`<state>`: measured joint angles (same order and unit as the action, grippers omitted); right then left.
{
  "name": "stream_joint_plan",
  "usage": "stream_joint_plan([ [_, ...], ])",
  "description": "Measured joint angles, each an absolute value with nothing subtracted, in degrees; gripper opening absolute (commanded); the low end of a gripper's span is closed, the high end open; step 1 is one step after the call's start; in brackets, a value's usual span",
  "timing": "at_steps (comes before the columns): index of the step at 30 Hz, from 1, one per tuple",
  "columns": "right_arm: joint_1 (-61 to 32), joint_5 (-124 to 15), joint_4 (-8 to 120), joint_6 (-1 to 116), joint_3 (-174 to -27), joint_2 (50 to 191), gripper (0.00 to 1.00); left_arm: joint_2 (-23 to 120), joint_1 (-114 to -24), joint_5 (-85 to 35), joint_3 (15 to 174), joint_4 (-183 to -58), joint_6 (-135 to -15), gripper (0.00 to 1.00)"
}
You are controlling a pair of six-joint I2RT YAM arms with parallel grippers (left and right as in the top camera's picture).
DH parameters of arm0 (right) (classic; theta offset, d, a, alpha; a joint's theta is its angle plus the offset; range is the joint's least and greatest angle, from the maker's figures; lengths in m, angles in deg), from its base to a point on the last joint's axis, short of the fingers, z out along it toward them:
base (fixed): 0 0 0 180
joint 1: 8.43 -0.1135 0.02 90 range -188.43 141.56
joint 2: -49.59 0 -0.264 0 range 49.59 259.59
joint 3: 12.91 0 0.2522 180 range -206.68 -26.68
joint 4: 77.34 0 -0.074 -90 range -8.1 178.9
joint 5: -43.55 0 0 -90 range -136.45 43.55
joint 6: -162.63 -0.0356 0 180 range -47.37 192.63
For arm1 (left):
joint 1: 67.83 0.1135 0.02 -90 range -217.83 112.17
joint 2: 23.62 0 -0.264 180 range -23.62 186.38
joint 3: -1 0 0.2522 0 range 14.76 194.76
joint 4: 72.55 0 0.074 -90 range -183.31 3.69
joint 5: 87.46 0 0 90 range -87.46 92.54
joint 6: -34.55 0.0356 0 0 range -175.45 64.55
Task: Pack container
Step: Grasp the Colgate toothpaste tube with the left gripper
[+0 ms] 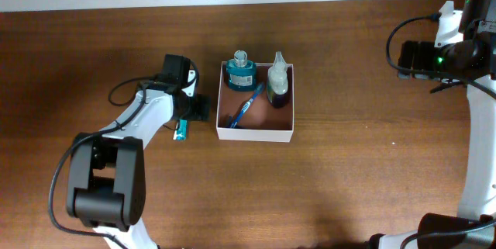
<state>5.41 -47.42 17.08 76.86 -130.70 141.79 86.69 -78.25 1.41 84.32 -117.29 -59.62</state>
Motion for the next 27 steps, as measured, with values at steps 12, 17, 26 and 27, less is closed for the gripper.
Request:
stream_joint_plan([
  [12, 5.41, -47.42, 17.08, 76.84, -130.7, 141.79, 0.99, 88.65, -78.14, 1.41, 84.52, -116.7, -60.14, 0.14],
  [17, 5.41, -47.42, 17.06, 76.88, -130.7, 141.79, 0.99, 88.67, -78.14, 1.44, 85.04, -116.73, -60.08, 0.01],
  [26, 5.41, -47.42, 17.06, 76.88, -130.7, 141.79, 0.99, 87.6, -78.16, 1.41, 89.74, -127.44, -60.03, 0.01],
  [27, 5.41, -47.42, 17.08, 76.88, -130.7, 141.79, 0.99, 86.84, -78.31, 1.41, 90.81, -129.03, -60.03, 0.01],
])
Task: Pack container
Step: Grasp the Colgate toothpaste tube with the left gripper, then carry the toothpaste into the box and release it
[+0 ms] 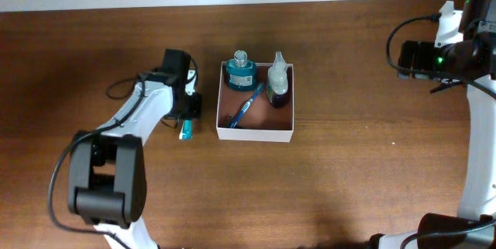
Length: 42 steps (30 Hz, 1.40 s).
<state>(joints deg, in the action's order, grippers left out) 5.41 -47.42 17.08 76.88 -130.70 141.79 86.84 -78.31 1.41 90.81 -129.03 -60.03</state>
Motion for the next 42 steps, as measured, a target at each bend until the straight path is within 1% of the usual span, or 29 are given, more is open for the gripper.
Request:
stream_joint_plan([
  [5, 5.41, -47.42, 17.08, 76.88, -130.7, 141.79, 0.99, 78.51, -80.32, 1.41, 93.65, -130.87, -61.39, 0.01],
  [8, 5.41, -47.42, 17.06, 76.88, -130.7, 141.79, 0.99, 73.27, -83.36, 1.06, 94.51, -130.87, -62.94, 0.01],
  [11, 5.41, -47.42, 17.06, 76.88, -130.7, 141.79, 0.99, 70.97, -86.33, 0.91, 94.59, -130.89, -65.08, 0.01],
  [23, 5.41, -47.42, 17.08, 76.88, -130.7, 141.79, 0.99, 71.71, -94.79, -0.09, 94.59, -128.83, -67.31, 0.01],
  [33, 5.41, -47.42, 17.08, 76.86, -130.7, 141.79, 0.99, 75.65, -95.58, -0.25, 94.59, -124.33, -67.31, 0.01],
  [42, 5.41, -47.42, 17.08, 76.84, -130.7, 141.79, 0.99, 80.15, -95.58, -0.27, 94.59, -123.81, -67.31, 0.01],
])
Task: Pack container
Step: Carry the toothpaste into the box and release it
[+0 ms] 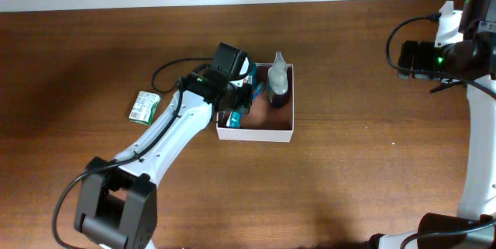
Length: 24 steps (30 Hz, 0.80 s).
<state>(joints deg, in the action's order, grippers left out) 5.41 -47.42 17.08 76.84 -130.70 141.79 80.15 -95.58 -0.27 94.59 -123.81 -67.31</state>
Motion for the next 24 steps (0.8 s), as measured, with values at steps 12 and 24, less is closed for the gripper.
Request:
stream_joint_plan([
  [12, 5.41, -47.42, 17.08, 76.88, -130.7, 141.79, 0.99, 81.2, -95.58, -0.27, 94.59, -121.93, -67.66, 0.3],
  [24, 5.41, -47.42, 17.08, 76.84, -130.7, 141.79, 0.99, 81.18, -95.56, -0.27, 94.59, -123.02, -68.14, 0.27],
])
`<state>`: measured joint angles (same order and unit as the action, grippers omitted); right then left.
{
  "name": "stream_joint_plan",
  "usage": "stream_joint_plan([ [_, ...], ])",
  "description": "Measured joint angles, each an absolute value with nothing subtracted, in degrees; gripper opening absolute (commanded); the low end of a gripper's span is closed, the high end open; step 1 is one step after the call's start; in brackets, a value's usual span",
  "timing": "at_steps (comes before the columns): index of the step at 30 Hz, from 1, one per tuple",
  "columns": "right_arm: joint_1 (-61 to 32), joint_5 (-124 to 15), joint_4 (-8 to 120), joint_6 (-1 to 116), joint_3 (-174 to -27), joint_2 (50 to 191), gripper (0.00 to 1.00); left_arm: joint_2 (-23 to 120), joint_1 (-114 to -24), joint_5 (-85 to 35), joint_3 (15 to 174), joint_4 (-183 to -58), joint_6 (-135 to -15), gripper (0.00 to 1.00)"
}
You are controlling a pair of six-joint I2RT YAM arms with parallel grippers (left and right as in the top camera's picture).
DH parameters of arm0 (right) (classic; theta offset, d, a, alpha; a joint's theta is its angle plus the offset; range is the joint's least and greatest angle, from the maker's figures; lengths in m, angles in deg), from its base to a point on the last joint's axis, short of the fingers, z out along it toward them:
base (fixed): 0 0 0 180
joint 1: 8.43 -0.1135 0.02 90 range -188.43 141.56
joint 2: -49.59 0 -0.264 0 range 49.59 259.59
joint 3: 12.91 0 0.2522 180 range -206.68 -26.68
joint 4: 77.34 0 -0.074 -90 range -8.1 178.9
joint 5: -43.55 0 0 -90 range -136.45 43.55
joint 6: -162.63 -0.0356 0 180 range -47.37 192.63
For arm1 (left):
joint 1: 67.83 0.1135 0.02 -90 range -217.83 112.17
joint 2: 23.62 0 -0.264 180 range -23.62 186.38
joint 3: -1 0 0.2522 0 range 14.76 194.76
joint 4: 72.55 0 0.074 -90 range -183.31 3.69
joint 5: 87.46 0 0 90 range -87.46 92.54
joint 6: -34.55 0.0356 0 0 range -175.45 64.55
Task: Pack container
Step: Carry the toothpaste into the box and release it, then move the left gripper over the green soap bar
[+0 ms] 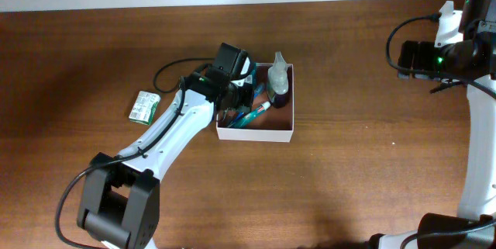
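Observation:
The white box [256, 133] stands mid-table. Inside it are a teal bottle [246, 68] at the back left, a pale spray bottle [279, 82] at the back right, a blue toothbrush [240, 122] and a small teal tube [260, 110] lying slantwise beside the brush. My left gripper [239, 96] hovers over the box's left half, just behind the tube; its fingers look parted and off the tube. My right gripper [453, 12] is folded back at the far right edge, with its fingers too small to read.
A green packet [144, 106] lies on the wood left of the box, beside the left arm. A black cable [167, 70] loops behind that arm. The right arm's base and cables fill the far right side.
The left gripper has drawn back a little towards the box's rear left. The teal tube now shows lying in the box next to the toothbrush. The right arm has not moved.
The left gripper was down at a small teal tube on the table left of the box, and stayed there a moment later. Then it was over the box, with the green packet uncovered behind it. Now the tube lies inside the box.

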<state>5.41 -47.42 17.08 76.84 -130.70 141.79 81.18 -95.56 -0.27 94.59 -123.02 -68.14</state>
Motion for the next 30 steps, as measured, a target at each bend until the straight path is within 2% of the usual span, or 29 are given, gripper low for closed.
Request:
stream_joint_plan([
  [7, 5.41, -47.42, 17.08, 76.84, -130.7, 141.79, 0.99, 79.73, -93.61, 2.4, 94.59, -127.41, -68.14, 0.27],
  [14, 5.41, -47.42, 17.08, 76.84, -130.7, 141.79, 0.98, 75.45, -85.85, 9.24, 94.59, -131.28, -68.14, 0.28],
  [15, 5.41, -47.42, 17.08, 76.86, -130.7, 141.79, 0.99, 75.36, -83.47, 10.18, 94.59, -131.98, -68.14, 0.33],
  [18, 5.41, -47.42, 17.08, 76.86, -130.7, 141.79, 0.99, 75.39, -77.33, 11.16, 94.59, -132.57, -68.3, 0.41],
  [20, 5.41, -47.42, 17.08, 76.86, -130.7, 141.79, 0.99, 75.41, -73.7, 11.64, 94.59, -132.59, -68.23, 0.52],
  [23, 5.41, -47.42, 17.08, 76.86, -130.7, 141.79, 0.99, 75.54, -69.96, 12.08, 94.59, -132.59, -68.36, 0.62],
  [25, 5.41, -47.42, 17.08, 76.86, -130.7, 141.79, 0.99, 76.11, -68.04, 12.28, 94.59, -132.59, -67.62, 0.73],
  [30, 5.41, -47.42, 17.08, 76.84, -130.7, 141.79, 0.99, 78.99, -65.55, 10.9, 94.59, -131.81, -61.96, 0.84],
])
